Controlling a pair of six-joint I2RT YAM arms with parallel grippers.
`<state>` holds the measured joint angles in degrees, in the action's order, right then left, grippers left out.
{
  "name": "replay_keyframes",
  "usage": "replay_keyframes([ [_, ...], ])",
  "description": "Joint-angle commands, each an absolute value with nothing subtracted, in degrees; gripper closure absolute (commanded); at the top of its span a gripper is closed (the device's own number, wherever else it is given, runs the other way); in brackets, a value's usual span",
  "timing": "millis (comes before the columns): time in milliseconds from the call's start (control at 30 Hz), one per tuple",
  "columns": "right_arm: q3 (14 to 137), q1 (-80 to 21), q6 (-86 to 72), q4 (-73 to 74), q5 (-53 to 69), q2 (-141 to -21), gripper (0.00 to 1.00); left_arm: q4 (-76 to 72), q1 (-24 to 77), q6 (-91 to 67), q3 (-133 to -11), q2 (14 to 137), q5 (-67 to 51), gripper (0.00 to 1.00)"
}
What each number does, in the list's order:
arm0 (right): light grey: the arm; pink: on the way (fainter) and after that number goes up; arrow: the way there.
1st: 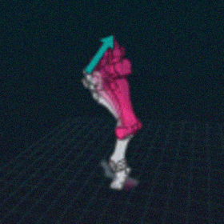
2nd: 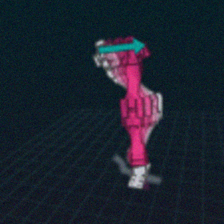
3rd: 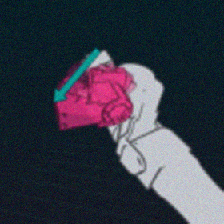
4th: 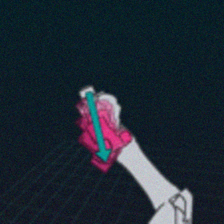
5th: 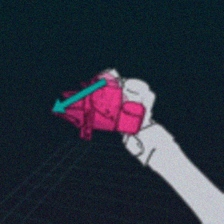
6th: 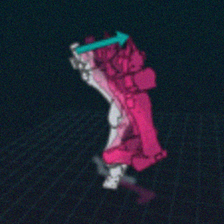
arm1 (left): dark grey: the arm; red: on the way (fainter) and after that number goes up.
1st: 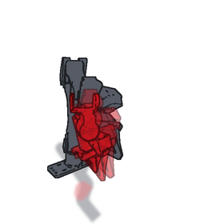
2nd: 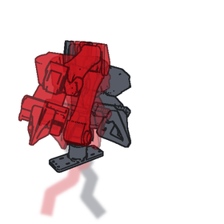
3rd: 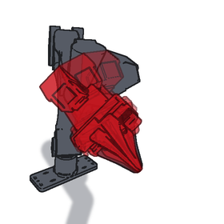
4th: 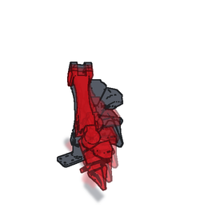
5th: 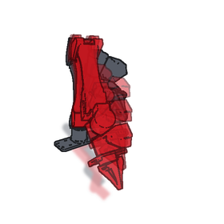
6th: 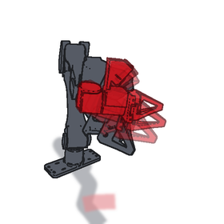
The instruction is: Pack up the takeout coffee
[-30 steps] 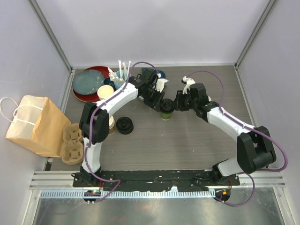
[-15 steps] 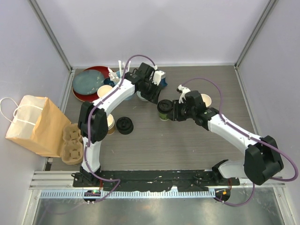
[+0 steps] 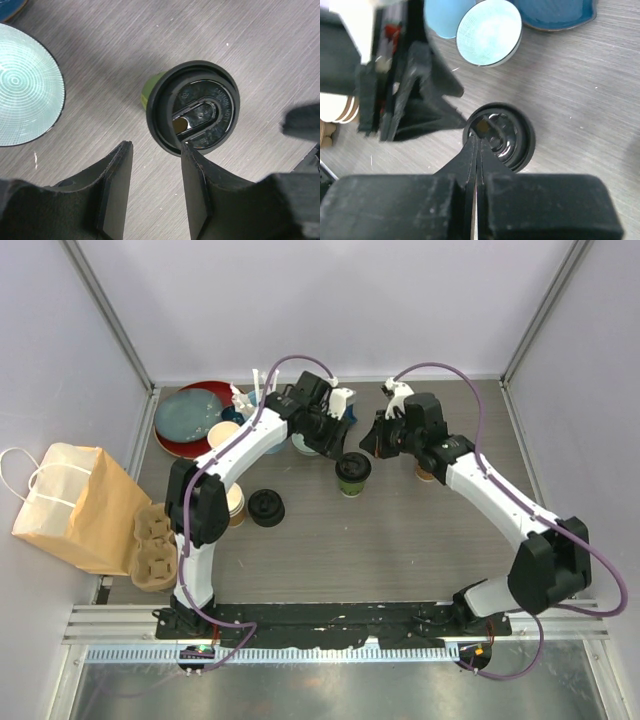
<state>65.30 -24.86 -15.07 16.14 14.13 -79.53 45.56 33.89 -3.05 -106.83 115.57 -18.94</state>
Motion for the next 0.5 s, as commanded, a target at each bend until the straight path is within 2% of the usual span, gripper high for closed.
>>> replay_keyframes([
  [0, 68.9, -22.4, -14.6, 11.6, 19.1, -84.7, 0.99, 45.0, 34.5, -5.9, -107.6, 112.3, -21.5, 0.54],
  [233, 70.6, -22.4, -14.0, 10.9, 21.4, -85.3, 0.99, 44.8, 35.0, -6.2, -106.8, 113.4, -22.2, 0.56],
  [467, 55.8, -17.5, -18.7, -2.3, 28.1, -88.8, 0.99, 44.1, 35.0, -5.9, -105.3, 114.3, -21.5, 0.58],
])
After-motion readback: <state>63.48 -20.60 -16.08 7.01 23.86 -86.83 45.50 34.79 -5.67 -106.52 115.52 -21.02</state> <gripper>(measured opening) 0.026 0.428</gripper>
